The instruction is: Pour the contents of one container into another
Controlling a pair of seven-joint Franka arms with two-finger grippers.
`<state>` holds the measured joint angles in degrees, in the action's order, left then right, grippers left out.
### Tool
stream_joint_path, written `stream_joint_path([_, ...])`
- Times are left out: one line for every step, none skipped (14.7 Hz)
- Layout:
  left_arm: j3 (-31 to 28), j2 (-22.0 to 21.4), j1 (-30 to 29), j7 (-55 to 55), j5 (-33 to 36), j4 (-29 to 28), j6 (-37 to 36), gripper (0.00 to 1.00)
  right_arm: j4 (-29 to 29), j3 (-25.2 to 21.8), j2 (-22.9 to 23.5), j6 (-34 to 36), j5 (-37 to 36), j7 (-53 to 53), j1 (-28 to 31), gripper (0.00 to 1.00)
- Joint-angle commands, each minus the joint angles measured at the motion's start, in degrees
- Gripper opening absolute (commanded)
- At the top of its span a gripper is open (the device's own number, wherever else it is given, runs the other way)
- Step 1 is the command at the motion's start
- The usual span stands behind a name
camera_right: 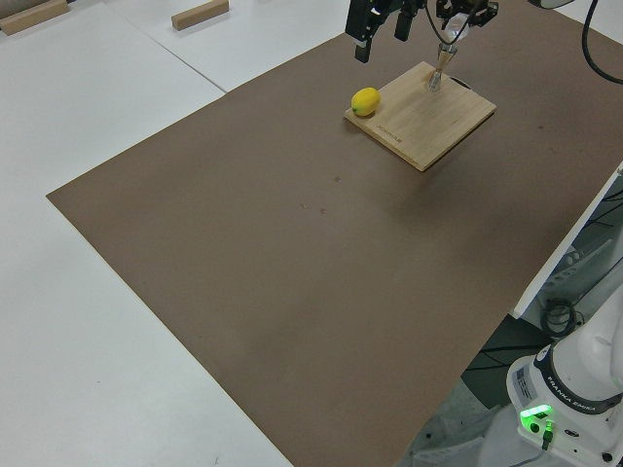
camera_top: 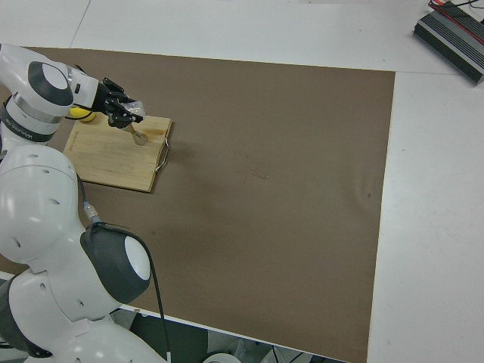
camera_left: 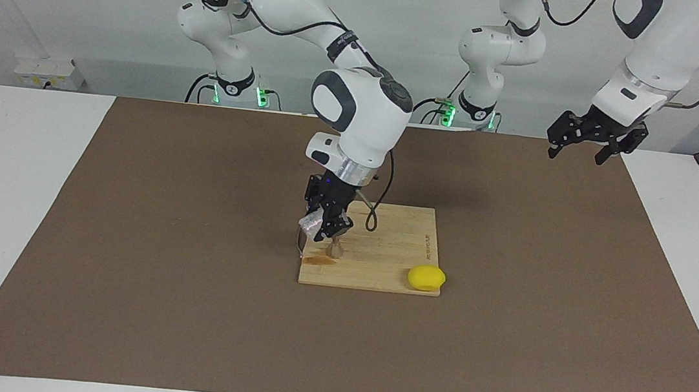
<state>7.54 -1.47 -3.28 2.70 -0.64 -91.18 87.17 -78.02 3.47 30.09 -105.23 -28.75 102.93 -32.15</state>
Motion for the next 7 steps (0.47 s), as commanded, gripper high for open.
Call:
stream_joint_path([-0.4, -1.9, 0.6, 0.0, 0.3, -1.7, -0.8, 1.0, 0.1, 0.4, 0.1, 0.7, -1.9, -0.6, 0.0, 0.0])
stream_joint_path([-0.4, -1.8, 0.6, 0.0, 0.3, -1.7, -0.5, 1.0, 0.1, 0.3, 0.1, 0.7, -1.9, -0.6, 0.0, 0.0])
stream_joint_path([-0.4, -1.8, 0.2, 0.0, 0.3, -1.7, -0.5, 1.0, 0.1, 0.4, 0.1, 0.7, -1.9, -0.6, 0.0, 0.0])
stream_joint_path([-0.4, -1.8, 0.0, -0.1, 0.3, -1.7, -0.5, 1.0, 0.1, 0.4, 0.1, 0.7, -1.8, -0.6, 0.0, 0.0])
stream_joint_path([-0.4, -1.8, 0.2, -0.1, 0.3, -1.7, -0.5, 1.0, 0.1, 0.4, 0.1, 0.7, -1.8, -0.7, 0.0, 0.0])
stream_joint_path([-0.4, -1.9, 0.3, -0.2, 0.3, -1.8, -0.3, 1.0, 0.1, 0.4, 0.1, 0.7, -1.8, -0.7, 0.0, 0.0])
stream_joint_path([-0.3, -1.9, -0.1, -0.2, 0.1, -2.0, 0.2, 1.0, 0.1, 0.4, 0.1, 0.7, -1.8, -0.7, 0.0, 0.0])
